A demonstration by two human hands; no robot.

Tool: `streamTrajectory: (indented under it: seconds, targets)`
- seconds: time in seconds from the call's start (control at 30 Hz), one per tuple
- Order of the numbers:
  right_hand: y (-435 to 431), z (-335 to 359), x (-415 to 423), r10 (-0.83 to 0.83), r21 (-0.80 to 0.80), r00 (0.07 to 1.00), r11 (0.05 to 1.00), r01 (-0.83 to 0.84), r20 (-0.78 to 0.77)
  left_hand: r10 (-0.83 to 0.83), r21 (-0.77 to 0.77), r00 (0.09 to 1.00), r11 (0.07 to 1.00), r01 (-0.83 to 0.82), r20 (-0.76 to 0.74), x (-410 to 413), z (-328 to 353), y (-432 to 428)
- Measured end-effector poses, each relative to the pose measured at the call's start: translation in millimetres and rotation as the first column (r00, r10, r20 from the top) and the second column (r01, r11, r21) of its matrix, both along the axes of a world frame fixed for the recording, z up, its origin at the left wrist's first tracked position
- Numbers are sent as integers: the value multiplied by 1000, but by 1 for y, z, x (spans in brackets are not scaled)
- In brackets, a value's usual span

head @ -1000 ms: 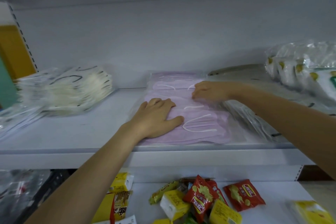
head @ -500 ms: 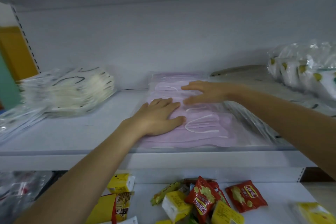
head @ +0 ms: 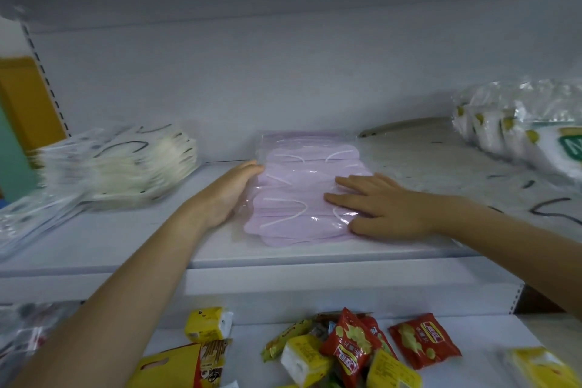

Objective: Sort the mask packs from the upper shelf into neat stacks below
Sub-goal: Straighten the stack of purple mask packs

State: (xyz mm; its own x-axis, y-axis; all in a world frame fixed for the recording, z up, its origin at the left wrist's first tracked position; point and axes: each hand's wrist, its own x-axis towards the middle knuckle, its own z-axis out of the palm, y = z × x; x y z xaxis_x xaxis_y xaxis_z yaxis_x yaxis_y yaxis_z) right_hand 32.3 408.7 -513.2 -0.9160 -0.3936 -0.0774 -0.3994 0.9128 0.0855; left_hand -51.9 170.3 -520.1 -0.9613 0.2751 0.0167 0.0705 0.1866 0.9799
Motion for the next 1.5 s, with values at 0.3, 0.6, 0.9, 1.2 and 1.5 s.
streamTrajectory:
  seconds: [0.3,0.6,0.9,1.2,1.5]
  targets:
    - [-36,-21,22,-126,-181,982,978,99,-141,-24,-181,978,983,-15,-207,19,-8,-6]
    - [-47,-35,34,-107,-183,910,982,35,-400,23,-282,955,953,-110,-295,22,-12,1]
    - [-42,-35,40,-85,-188,897,982,2,-435,81,-313,951,933,-178,-299,53,4,12]
    - [-45,9,33,-102,-214,995,972,97,-12,211,-306,947,909,-282,-244,66,12,1]
    - [-34,45,2,-133,11,956,991,135,262,-26,-490,989,870,-49,-144,88,7,-13]
